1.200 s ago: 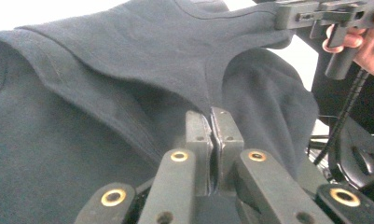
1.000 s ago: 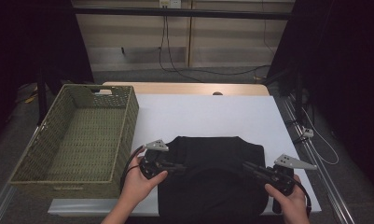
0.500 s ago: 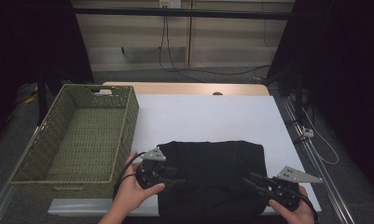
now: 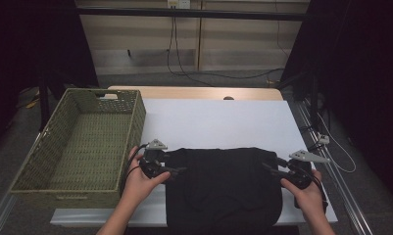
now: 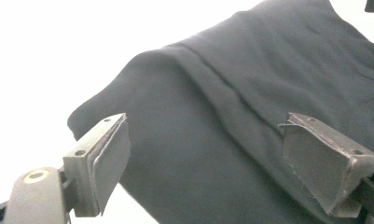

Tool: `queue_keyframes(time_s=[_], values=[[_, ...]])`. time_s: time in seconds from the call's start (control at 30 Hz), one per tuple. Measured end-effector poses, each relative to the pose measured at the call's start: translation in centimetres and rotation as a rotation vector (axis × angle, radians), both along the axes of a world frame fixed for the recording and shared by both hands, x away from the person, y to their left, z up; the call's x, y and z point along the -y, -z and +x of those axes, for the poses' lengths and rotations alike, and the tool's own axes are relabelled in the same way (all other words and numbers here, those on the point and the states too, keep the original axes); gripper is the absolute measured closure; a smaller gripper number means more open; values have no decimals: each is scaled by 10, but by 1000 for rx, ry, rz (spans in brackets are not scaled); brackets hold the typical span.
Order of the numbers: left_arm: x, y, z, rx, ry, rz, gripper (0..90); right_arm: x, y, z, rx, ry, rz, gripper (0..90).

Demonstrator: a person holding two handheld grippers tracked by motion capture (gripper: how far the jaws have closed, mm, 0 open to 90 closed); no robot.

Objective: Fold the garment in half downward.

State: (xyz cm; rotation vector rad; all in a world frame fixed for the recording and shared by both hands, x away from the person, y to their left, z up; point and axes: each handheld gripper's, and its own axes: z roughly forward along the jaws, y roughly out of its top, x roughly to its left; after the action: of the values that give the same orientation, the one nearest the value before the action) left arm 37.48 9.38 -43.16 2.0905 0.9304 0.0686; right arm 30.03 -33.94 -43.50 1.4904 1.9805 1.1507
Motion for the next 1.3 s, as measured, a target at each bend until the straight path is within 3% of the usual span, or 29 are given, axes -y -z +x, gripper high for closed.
queue_keyframes(time_s=[0.07, 0.27, 0.3, 0.37, 0.43, 0.47, 0.5, 0.53, 0.57, 0.67, 0.73, 0.9, 0.97, 1.1, 1.17, 1.2, 1.23, 1.3], values=[[0, 1, 4, -14, -23, -11, 145, 5, 3, 8, -5, 28, -14, 396], [0, 4, 16, -1, -57, -12, 141, 19, 13, 32, -29, 90, -55, 450], [-1, 4, 18, -16, -54, -5, 140, 20, 16, 36, -33, 99, -61, 465], [-2, 5, 21, -1, -73, -5, 139, 21, 22, 42, -74, 119, -51, 491], [-3, 8, 23, -9, -76, -7, 136, 23, 25, 47, -79, 141, -52, 590], [-2, 9, 23, -25, -93, -7, 136, 24, 25, 47, -77, 118, -43, 674], [-3, 9, 25, -1, -83, 9, 131, 23, 25, 48, -85, 109, -45, 695], [-4, 10, 26, -10, -88, 3, 127, 21, 25, 47, -85, 110, -53, 787], [-4, 10, 26, -8, -94, 1, 127, 21, 25, 47, -88, 71, -49, 824], [-5, 10, 26, -5, -112, 11, 128, 21, 24, 47, -76, 74, -53, 854], [-6, 11, 27, 2, -121, 16, 135, 24, 21, 46, -34, 104, -73, 858], [-6, 16, 30, 6, -183, 42, 163, 32, 15, 43, -1, 128, -35, 859], [-5, 18, 32, 16, -175, 47, 180, 32, 14, 42, 8, 123, -29, 858], [-7, 19, 33, -1, -177, 68, 328, 31, 14, 41, 13, 115, -23, 857], [-7, 19, 32, 15, -177, 89, 395, 30, 14, 40, 6, 112, -20, 857], [-6, 20, 32, 0, -185, 76, 425, 30, 14, 41, 12, 107, -25, 857], [-6, 20, 32, 30, -197, 91, 479, 30, 15, 40, 11, 107, -26, 857], [-7, 19, 31, 9, -188, 93, 610, 28, 15, 40, 9, 103, -28, 856]])
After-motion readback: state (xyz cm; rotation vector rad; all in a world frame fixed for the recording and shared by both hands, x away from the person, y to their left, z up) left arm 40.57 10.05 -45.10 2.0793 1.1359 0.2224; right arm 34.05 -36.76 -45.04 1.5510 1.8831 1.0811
